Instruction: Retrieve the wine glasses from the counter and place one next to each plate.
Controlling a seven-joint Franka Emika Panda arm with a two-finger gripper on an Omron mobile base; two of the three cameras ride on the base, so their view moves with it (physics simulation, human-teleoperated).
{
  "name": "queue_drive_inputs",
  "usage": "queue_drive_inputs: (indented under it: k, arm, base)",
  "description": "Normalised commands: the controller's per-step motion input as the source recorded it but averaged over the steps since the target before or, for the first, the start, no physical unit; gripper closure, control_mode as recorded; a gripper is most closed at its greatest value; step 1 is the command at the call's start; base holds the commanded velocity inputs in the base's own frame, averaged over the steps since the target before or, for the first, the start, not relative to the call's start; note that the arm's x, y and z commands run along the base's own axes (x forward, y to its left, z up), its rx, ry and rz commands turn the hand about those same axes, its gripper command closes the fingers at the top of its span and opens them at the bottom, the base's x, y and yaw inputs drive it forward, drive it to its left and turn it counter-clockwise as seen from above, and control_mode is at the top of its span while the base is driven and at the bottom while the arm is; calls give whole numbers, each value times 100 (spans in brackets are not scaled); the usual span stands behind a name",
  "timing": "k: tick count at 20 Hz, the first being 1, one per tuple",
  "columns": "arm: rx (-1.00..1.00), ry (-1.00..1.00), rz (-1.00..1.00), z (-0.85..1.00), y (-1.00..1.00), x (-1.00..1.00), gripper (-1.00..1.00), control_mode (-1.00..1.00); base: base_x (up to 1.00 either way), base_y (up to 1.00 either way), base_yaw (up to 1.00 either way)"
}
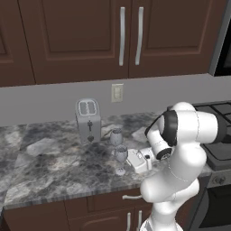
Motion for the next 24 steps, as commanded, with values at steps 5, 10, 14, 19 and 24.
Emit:
queue_drive_inputs:
  k: [5,10,14,19,24]
  arm:
    - [0,8,0,-14,11,0,-100,-100]
    - [0,2,-2,-24,18,0,-100,-100]
    - [0,0,-5,-23,14,0,-100,-100]
    - [0,0,-6,-11,9,0,-100,-100]
    - [0,0,-6,-2,2,0,100,-100]
  base:
    - [0,0,0]
    - [0,0,0]
    - [0,0,0]
    - [0,0,0]
    - [0,0,0]
